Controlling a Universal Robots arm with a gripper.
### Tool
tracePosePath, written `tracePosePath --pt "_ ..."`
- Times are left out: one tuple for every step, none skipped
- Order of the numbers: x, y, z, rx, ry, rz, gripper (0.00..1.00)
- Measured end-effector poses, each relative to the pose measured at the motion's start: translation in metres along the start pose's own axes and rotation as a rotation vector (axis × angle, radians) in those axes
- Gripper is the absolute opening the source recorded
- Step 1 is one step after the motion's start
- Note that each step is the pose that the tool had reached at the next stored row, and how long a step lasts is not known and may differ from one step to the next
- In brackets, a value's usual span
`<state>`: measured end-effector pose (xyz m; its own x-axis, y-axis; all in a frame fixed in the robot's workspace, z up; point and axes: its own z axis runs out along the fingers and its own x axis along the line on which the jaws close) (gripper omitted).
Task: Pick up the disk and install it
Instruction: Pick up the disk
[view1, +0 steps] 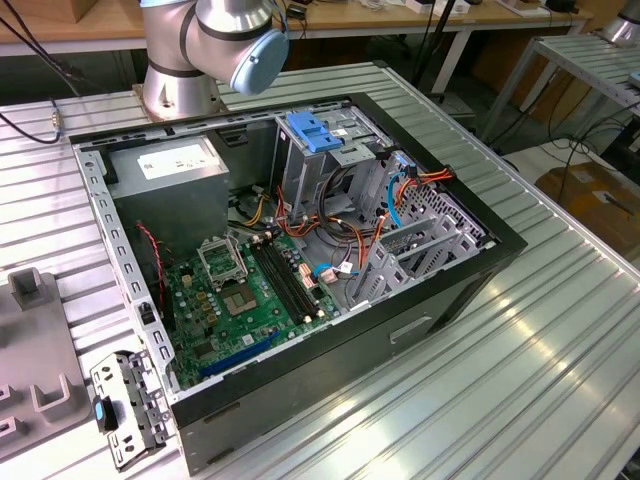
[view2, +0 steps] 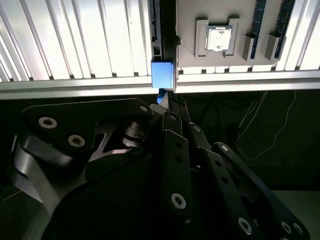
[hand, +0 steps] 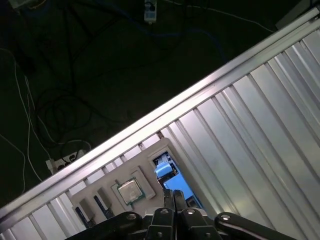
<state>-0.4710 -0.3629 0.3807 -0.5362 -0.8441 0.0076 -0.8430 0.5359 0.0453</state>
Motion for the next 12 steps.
tracePosePath --pt "0.0 0.0 0.0 0.0 0.0003 -0.006 0.14" --pt "0.0 0.0 0.0 0.0 0.0004 -0.007 0.14" --pt "0.0 0.0 0.0 0.0 0.0004 -0.007 0.14" --pt "0.0 0.0 0.0 0.0001 0.0005 -0.011 0.14" --pt "0.0 0.0 0.0 0.0001 0.0007 -0.015 0.14" --pt "0.0 0.0 0.0 0.0001 0.0007 -0.015 0.14" --pt "0.0 0.0 0.0 0.0001 0.0007 -0.015 0.14" --pt "0.0 0.0 0.0 0.0001 0.0007 -0.015 0.14" --pt "0.0 0.0 0.0 0.0001 0.0007 -0.015 0.14" --pt "0.0 0.0 0.0 0.0001 0.0007 -0.015 0.14" --pt "0.0 0.0 0.0 0.0001 0.0007 -0.016 0.14" --pt "0.0 0.0 0.0 0.0001 0.0007 -0.016 0.14"
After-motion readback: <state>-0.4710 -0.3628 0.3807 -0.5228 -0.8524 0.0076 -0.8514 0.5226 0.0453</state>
